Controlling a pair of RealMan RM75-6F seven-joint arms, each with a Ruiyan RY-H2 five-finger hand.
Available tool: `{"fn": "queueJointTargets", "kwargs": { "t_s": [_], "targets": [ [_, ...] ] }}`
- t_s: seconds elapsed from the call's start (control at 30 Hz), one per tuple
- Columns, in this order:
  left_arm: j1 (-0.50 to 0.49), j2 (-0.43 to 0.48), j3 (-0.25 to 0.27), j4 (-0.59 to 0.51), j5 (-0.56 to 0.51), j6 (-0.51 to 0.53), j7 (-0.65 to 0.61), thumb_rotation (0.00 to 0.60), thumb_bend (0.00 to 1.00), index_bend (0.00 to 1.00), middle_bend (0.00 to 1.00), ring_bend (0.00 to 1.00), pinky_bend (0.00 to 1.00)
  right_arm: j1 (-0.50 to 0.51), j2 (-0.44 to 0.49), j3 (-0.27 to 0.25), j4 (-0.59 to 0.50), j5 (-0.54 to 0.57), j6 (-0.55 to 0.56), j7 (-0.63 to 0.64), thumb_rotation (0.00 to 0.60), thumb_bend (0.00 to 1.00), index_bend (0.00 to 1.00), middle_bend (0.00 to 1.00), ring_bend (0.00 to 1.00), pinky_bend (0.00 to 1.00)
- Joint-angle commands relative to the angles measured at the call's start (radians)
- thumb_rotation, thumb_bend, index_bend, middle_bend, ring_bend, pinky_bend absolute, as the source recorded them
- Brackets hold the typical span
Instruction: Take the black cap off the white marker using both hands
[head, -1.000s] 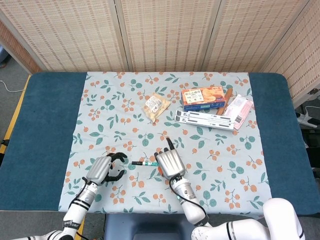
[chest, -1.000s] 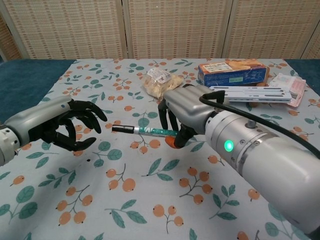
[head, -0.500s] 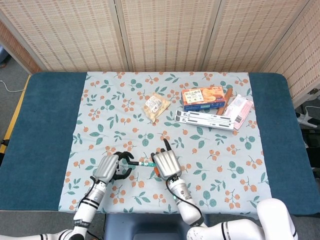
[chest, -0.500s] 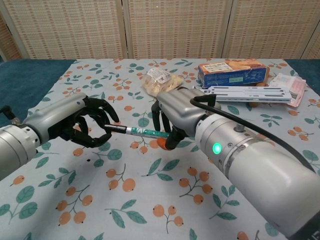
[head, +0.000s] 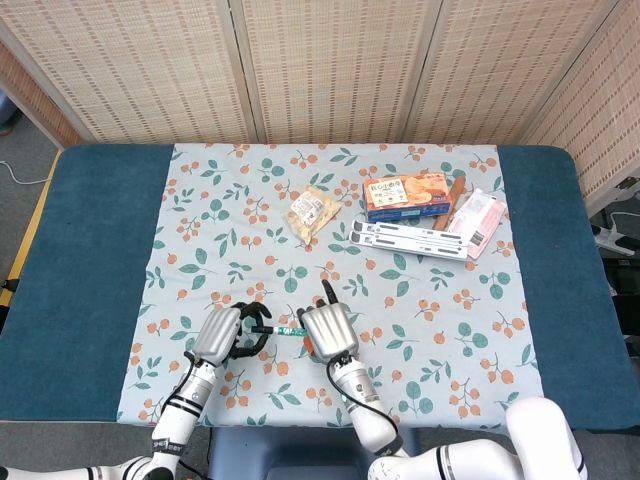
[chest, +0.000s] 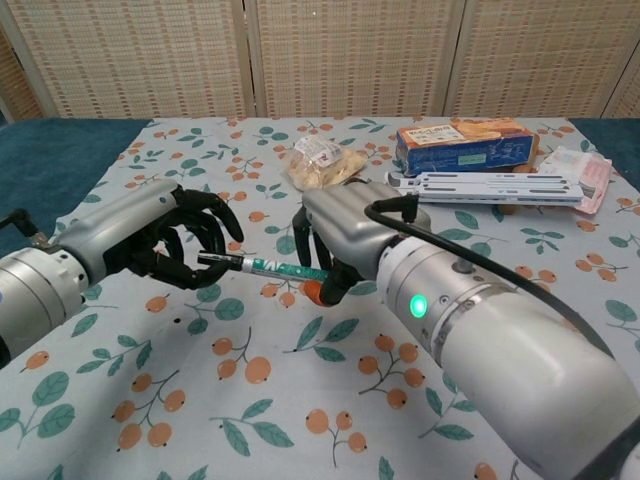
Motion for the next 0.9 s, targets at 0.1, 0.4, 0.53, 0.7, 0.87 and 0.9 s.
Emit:
{"fn": "queueJointTargets", "kwargs": {
  "t_s": [0.1, 0.4, 0.53, 0.7, 0.87, 0.9],
  "targets": [
    [-0.001, -0.002, 0.005, 0.001, 0.011, 0.005, -0.001, 0.6, 0.37, 0.45, 0.54, 0.38, 0.61, 0.004, -0.003, 0.005, -0.002, 0.0, 0.004, -0.003, 0.6, 0.46, 0.79, 0.75, 0.39, 0.0],
    [0.0, 0.006, 0.012, -0.002, 0.021, 0.011, 0.007, 0.6, 0.39, 0.5, 0.59, 0.41, 0.62, 0.002, -0.004, 0.005, 0.0, 0.002, 0.007, 0.008, 0.6, 0.46, 0.79, 0.75, 0.39, 0.0],
    [0.0, 0.011, 0.011, -0.011, 0.02, 0.01, 0.004, 0.6, 0.39, 0.5, 0.59, 0.41, 0.63, 0.002, -0.003, 0.005, 0.001, -0.004, 0.01, 0.011, 0.6, 0.46, 0.79, 0.75, 0.39, 0.0],
    [0.0, 0.01, 0.01, -0.012, 0.02, 0.013, 0.003, 0.6, 0.44, 0.51, 0.59, 0.47, 0.75, 0.002, -0.004, 0.006, 0.001, -0.007, 0.012, 0.016, 0.6, 0.46, 0.79, 0.75, 0.39, 0.0],
    [0.001, 0.005, 0.01, -0.007, 0.025, 0.021, 0.001, 0.6, 0.49, 0.53, 0.62, 0.52, 0.87, 0.002, -0.008, 0.008, 0.002, -0.014, 0.015, 0.023, 0.6, 0.46, 0.79, 0.75, 0.39, 0.0],
    [0.003, 0.002, 0.008, -0.005, 0.024, 0.027, 0.004, 0.6, 0.51, 0.54, 0.63, 0.53, 0.88, 0.002, -0.01, 0.009, 0.003, -0.018, 0.018, 0.024, 0.6, 0.46, 0.79, 0.75, 0.39, 0.0]
  ]
}}
